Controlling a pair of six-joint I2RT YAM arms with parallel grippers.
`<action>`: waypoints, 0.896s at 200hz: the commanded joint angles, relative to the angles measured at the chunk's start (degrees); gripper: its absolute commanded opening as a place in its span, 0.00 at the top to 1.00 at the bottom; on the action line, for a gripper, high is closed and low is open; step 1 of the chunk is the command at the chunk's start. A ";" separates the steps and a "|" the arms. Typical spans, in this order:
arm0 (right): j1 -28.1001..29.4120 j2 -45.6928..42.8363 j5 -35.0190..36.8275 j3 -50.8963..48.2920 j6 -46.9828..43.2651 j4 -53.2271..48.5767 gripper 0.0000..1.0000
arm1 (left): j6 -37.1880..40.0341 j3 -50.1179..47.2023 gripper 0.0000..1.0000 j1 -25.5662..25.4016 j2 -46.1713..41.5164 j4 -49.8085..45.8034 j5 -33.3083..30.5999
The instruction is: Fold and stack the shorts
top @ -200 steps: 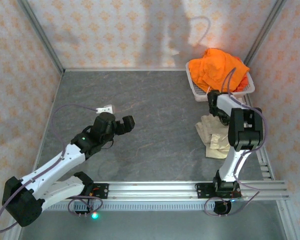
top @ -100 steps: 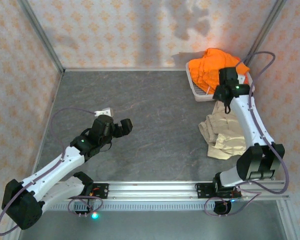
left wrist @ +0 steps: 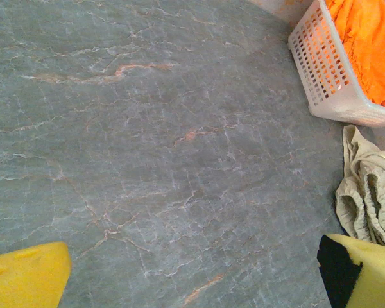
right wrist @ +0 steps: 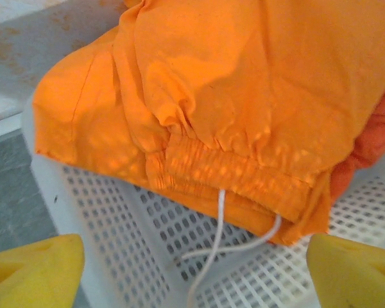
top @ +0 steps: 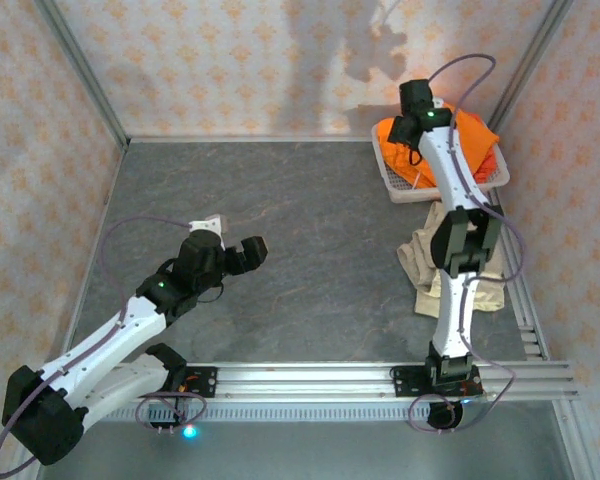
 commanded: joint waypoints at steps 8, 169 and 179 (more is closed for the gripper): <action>-0.46 8.80 3.85 9.86 -1.47 -4.37 0.19 | 0.66 -0.75 0.00 0.45 -0.99 0.15 0.32; -5.28 25.60 -3.25 21.60 -1.99 0.81 0.90 | 0.85 -1.06 0.00 0.86 -0.04 -2.01 -1.08; -5.29 24.46 -3.35 21.55 -2.11 0.96 0.97 | 0.72 -1.13 0.00 0.91 -0.02 -1.79 -1.10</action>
